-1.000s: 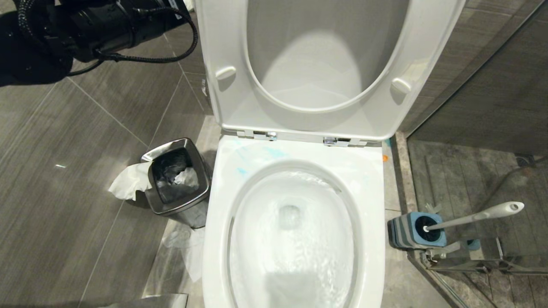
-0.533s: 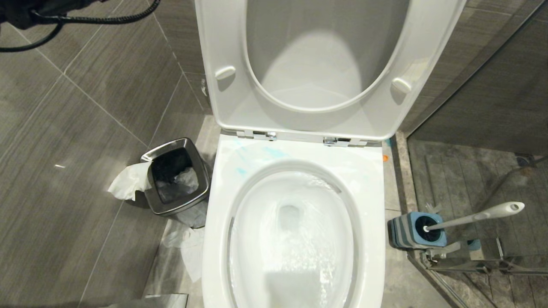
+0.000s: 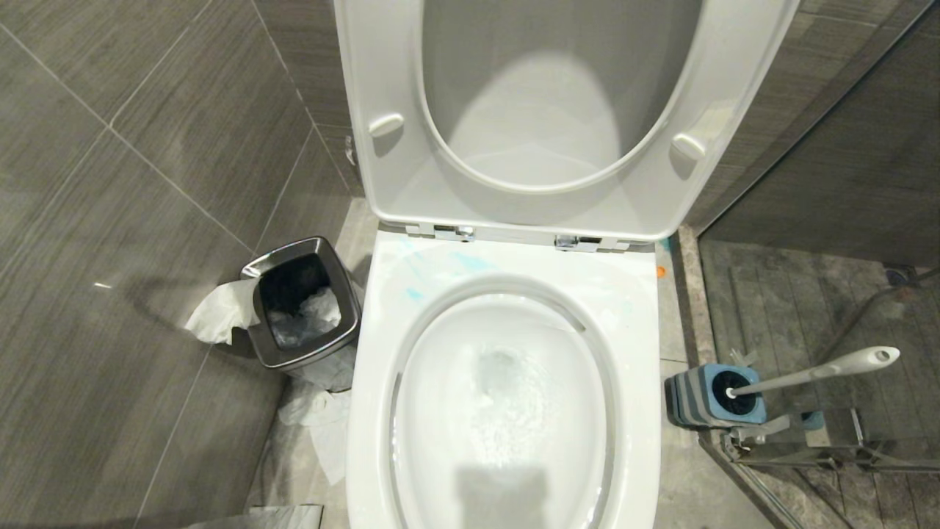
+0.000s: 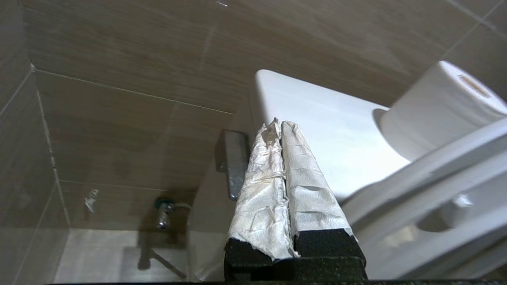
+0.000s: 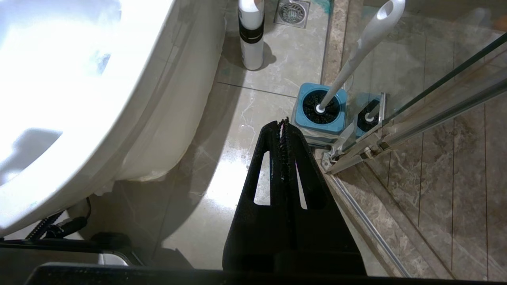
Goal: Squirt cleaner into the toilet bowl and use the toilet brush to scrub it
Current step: Flush the toilet
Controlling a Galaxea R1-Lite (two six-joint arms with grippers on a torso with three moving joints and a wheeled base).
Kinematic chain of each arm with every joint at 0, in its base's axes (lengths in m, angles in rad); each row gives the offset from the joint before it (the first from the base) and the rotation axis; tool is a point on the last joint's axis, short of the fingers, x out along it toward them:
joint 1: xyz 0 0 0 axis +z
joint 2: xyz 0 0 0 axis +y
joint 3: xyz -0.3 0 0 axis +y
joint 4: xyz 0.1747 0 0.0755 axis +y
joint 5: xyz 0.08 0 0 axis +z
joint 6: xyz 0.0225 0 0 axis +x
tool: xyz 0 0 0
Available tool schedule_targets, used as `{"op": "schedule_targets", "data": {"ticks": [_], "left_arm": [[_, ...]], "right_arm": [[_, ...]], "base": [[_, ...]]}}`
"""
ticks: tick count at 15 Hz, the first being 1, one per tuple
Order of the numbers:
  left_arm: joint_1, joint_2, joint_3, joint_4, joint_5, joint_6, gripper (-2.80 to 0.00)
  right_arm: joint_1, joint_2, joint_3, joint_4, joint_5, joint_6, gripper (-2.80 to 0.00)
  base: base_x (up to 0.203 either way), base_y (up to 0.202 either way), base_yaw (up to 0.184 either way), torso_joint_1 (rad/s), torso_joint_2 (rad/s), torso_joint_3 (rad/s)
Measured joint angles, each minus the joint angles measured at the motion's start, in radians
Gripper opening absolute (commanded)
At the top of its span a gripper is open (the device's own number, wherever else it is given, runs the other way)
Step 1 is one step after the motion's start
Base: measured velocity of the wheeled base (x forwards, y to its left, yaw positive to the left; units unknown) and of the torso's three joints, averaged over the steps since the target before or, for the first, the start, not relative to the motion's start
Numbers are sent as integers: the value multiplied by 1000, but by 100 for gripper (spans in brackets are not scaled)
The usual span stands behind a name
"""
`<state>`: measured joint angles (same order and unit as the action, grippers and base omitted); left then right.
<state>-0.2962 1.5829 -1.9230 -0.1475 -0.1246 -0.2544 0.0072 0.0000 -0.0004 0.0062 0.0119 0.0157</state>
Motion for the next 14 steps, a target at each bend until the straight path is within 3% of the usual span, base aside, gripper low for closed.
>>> {"op": "schedule_targets", "data": {"ticks": [2,7,10,13,14], "left_arm": [[0,-56,10,68,-35,-58,-280],[12,-260,74,276,-139,-270,-280],[3,-352,176,308,-161,-308,-280],[-21,-396,202,427,-176,-314,-280],[-24,-406,205,448,-208,-320,-280]], "right_arm": [[0,0,0,0,0,0,-280],[0,0,0,0,0,0,-280],[0,0,0,0,0,0,-280],[0,0,0,-1,0,-1,-280],[0,0,0,0,0,0,-280]], "base": [[0,0,0,0,0,0],[0,0,0,0,0,0],[0,0,0,0,0,0],[0,0,0,0,0,0],[0,0,0,0,0,0]]}}
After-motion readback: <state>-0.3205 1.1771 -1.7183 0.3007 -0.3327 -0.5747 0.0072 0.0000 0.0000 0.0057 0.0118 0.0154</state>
